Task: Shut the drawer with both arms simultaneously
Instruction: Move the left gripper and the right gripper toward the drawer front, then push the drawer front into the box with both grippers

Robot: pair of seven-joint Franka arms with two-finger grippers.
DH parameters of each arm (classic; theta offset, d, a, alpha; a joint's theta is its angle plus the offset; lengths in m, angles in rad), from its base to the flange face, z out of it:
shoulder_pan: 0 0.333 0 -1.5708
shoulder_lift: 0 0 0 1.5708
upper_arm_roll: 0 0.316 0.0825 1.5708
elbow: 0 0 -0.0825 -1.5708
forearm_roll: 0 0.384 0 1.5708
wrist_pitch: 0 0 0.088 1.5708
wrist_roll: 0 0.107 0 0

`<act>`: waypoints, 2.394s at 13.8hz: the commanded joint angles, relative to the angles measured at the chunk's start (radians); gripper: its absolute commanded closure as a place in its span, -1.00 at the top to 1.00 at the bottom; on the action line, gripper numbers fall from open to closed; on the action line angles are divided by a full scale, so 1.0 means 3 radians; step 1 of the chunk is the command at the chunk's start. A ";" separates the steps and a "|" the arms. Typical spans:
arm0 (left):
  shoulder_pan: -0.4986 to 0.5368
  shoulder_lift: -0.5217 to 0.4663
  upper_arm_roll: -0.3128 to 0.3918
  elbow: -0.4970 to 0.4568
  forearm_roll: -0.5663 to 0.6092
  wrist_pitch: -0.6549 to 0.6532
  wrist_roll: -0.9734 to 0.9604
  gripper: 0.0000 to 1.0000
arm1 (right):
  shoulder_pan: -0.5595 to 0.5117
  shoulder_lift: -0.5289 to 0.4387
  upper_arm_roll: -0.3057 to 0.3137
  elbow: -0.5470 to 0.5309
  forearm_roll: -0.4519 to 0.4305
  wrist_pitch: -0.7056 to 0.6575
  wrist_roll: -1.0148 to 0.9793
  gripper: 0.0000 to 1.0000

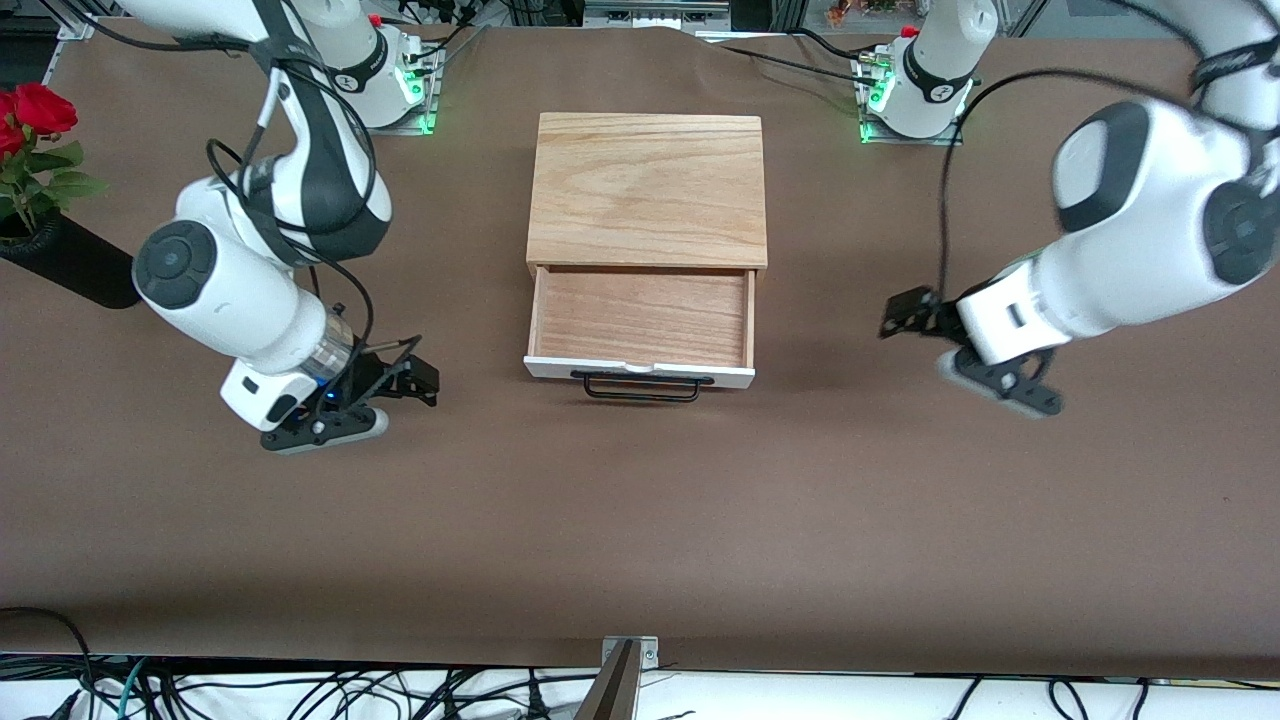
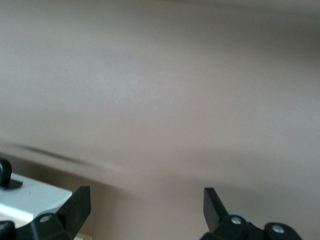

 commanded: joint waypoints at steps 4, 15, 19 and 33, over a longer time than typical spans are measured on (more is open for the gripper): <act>-0.0292 0.0690 0.0025 0.0198 -0.0662 0.1057 -0.0048 1.00 | 0.0195 0.0316 0.0052 0.0226 0.0205 0.0045 0.0026 1.00; -0.0512 0.0941 -0.0067 0.0167 -0.0791 0.1340 0.0003 1.00 | 0.0354 0.0639 0.0149 0.0292 0.0323 0.0270 0.0026 1.00; -0.0507 0.0992 -0.0164 0.0162 -0.0796 0.1259 -0.0002 1.00 | 0.0451 0.0659 0.0149 0.0287 0.0328 0.0285 0.0266 1.00; -0.0456 0.1002 -0.0211 0.0162 -0.0796 0.0349 0.0003 1.00 | 0.0757 0.0670 0.0154 0.0246 0.0344 -0.0051 0.0766 1.00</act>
